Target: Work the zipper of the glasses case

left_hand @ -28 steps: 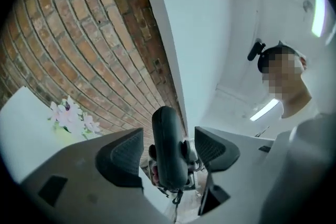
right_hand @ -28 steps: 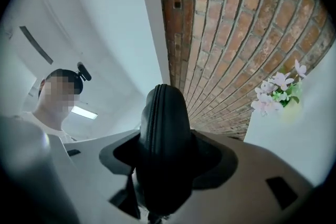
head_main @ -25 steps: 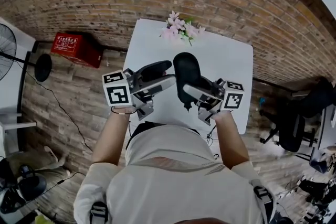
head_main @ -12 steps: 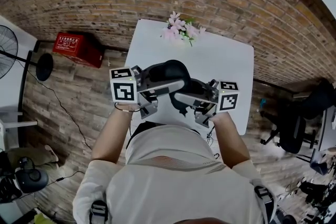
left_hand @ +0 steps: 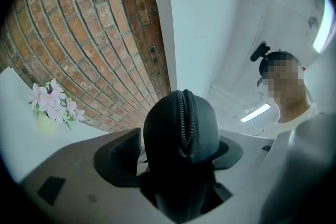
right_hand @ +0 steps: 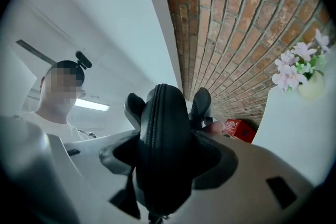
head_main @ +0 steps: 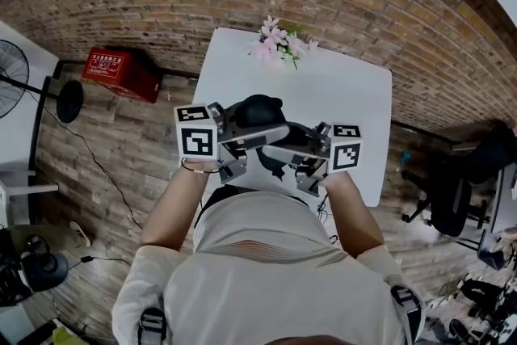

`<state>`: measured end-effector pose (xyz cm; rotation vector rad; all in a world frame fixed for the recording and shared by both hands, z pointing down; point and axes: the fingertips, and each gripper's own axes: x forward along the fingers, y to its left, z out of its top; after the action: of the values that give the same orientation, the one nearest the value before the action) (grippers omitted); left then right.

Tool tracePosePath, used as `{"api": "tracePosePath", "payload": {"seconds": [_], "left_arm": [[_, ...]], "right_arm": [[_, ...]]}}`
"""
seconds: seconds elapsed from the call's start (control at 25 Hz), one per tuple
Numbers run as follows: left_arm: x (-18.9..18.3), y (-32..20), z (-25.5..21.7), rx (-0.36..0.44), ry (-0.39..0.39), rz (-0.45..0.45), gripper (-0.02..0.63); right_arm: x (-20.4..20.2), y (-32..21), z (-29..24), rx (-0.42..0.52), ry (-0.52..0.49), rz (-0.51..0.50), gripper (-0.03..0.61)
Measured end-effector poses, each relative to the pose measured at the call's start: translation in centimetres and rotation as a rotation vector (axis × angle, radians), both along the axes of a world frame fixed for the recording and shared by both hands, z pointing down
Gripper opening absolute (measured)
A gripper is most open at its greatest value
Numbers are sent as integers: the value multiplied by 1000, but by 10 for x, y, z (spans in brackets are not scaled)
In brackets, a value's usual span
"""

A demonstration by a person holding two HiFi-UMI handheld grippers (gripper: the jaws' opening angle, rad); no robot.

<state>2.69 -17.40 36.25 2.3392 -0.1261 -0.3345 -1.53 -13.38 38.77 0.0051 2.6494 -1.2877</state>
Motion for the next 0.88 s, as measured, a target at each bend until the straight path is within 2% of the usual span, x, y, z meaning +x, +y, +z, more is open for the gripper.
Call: {"api": "tracePosePath", "payload": {"seconds": [0.48,0.68,0.88], "left_arm": [[-5,1,3,6,35,-45,331],[-5,3,10,59,-44,-41,331],[-5,7,9,51,-31,-29,291]], "right_arm": [[-2,4,5,-10,42,13,330],[-2,9,18,-25,95,-33,333],[-3,15,22,-41,91,-57,328]]}}
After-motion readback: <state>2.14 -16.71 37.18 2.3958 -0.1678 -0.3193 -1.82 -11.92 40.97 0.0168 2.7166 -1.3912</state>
